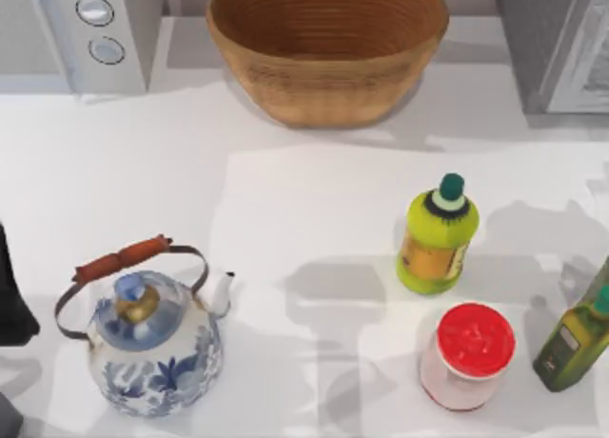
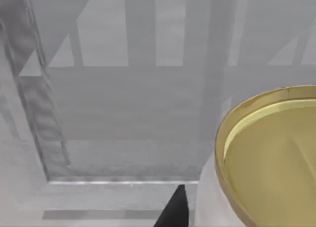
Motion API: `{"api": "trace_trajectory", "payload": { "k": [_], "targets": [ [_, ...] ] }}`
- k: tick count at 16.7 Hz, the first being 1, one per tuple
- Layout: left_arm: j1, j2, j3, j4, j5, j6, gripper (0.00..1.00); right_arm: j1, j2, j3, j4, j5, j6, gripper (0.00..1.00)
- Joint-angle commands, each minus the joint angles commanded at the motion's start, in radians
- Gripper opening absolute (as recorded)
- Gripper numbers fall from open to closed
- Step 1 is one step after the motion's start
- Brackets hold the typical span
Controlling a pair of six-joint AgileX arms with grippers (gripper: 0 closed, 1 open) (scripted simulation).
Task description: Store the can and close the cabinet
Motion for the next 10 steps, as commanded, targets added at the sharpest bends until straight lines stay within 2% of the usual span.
{"api": "trace_trajectory", "payload": {
  "k": [5,10],
  "targets": [
    [0.0,0.0,0.0,0.0,0.0,0.0,1.0,0.018,-0.093,-0.04,-0.032,0.016,0.005,0.0],
    [0.0,0.0,0.0,0.0,0.0,0.0,1.0,0.073,-0.375,-0.16,-0.13,0.064,0.017,0.0]
  ]
}}
